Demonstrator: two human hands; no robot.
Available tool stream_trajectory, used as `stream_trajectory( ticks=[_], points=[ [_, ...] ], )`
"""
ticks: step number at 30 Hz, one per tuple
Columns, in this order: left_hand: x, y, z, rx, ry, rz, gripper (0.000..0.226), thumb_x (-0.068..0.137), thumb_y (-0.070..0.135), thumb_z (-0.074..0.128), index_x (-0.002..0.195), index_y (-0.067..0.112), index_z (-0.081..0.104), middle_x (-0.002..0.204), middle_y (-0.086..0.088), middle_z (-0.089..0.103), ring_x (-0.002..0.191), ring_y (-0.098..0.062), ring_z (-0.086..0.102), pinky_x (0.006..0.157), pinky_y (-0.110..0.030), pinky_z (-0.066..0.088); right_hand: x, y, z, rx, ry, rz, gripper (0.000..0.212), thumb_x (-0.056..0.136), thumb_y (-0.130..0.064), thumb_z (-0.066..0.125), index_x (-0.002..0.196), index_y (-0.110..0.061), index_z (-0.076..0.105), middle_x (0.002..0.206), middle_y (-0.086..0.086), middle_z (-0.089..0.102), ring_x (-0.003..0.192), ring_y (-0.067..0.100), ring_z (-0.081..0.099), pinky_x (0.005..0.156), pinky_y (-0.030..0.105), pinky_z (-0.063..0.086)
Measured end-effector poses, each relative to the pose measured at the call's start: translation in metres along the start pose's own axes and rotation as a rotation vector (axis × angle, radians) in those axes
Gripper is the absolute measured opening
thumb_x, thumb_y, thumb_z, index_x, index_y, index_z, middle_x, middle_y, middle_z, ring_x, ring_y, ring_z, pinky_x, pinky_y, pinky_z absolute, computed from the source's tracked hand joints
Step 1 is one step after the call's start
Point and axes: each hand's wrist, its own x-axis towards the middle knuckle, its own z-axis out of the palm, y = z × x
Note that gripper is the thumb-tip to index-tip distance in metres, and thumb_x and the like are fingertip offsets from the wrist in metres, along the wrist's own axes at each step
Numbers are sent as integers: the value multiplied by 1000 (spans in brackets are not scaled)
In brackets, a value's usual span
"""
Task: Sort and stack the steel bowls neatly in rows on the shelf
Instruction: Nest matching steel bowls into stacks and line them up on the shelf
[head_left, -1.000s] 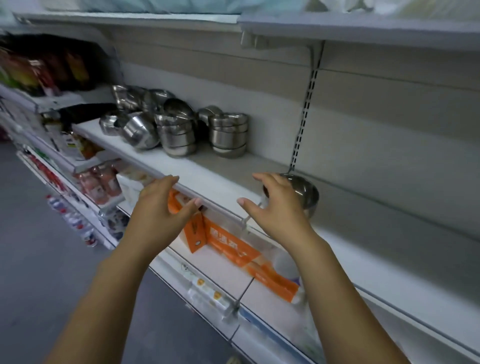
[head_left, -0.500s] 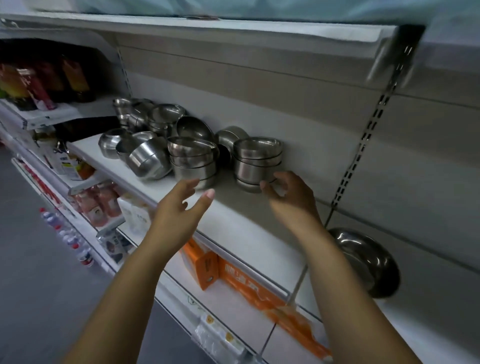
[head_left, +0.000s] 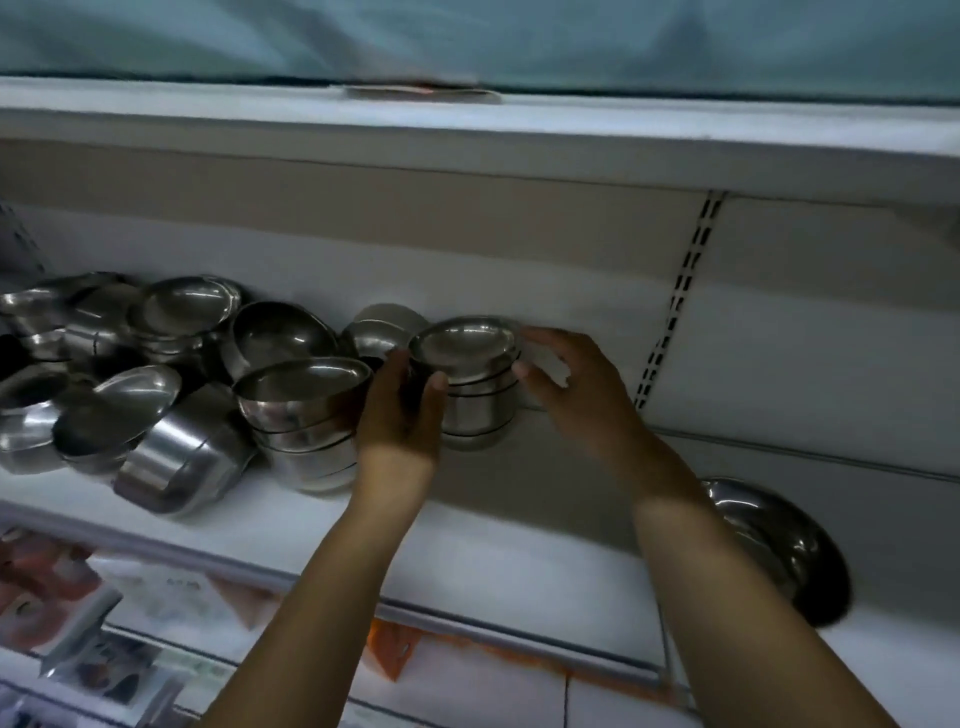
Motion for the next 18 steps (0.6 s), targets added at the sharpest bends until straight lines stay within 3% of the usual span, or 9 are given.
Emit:
stream_trajectory(
  ticks=[3,6,9,12,18],
  points=[
    [2,-14,7,-36,-30,18,37,103,25,59,135,38,46,129,21,59,117,21,52,101,-5,40,7,1,7,-66,-37,-25,42,93,-27,71,134,-24,63,142,11,51,137,25,43,114,33,31],
    [2,-32,7,-94,-71,8,54,102,35,57,153,32,36,148,16,50,136,12,43,111,-11,36,6,2,14,-54,-16,-15,37,92,-20,73,128,-16,67,126,-1,51,125,11,44,99,14,29],
    [3,-52,7,-62,-94,4,72,102,48,52,162,23,23,165,8,31,151,-1,28,125,-33,28,3,-2,23,-30,14,-8,26,92,-15,72,118,-14,72,117,-5,57,113,2,47,90,-1,29],
    [6,-62,6,-52,-126,49,78,100,51,49,164,22,16,169,6,24,155,-6,22,126,-43,25,2,-6,30,3,65,-8,15,90,-10,73,104,-17,73,107,-8,61,104,-4,49,85,-5,28],
    [7,-67,6,-68,-147,57,77,101,52,43,164,24,11,170,10,21,153,0,20,124,-24,23,5,-15,34,16,74,82,14,89,-9,72,93,-23,70,105,-4,69,102,5,61,84,-2,35]
  ],
)
